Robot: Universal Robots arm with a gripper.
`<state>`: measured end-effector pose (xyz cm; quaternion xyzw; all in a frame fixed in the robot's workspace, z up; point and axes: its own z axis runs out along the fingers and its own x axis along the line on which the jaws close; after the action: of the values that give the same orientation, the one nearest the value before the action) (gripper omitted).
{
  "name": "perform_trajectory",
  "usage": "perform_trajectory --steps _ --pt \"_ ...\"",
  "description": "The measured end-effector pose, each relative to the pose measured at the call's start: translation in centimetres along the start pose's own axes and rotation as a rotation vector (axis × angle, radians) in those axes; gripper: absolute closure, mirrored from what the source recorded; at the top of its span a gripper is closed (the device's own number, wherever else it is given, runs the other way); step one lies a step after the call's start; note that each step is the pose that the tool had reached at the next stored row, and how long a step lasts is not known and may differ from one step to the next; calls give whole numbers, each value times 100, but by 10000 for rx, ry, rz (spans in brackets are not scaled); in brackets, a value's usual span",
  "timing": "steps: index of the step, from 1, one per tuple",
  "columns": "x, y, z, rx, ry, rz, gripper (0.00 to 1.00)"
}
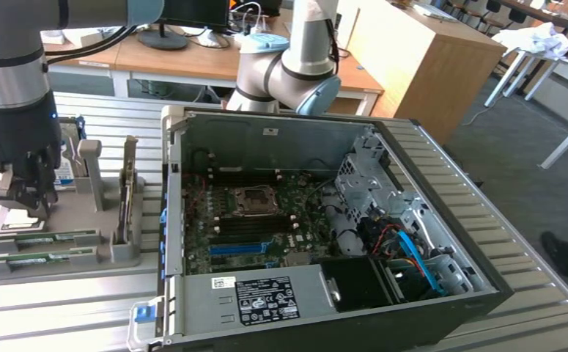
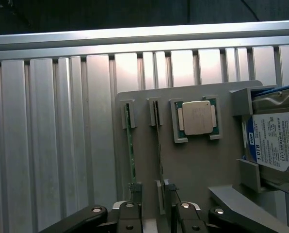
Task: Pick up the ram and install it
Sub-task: 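Pick up the ram and move it above insertion slot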
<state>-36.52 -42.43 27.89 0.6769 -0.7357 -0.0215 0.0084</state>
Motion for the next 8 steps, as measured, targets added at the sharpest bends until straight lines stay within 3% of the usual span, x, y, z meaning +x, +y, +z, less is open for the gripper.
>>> perform_trajectory --steps 8 --pt "62 -5 -1 0 0 0 67"
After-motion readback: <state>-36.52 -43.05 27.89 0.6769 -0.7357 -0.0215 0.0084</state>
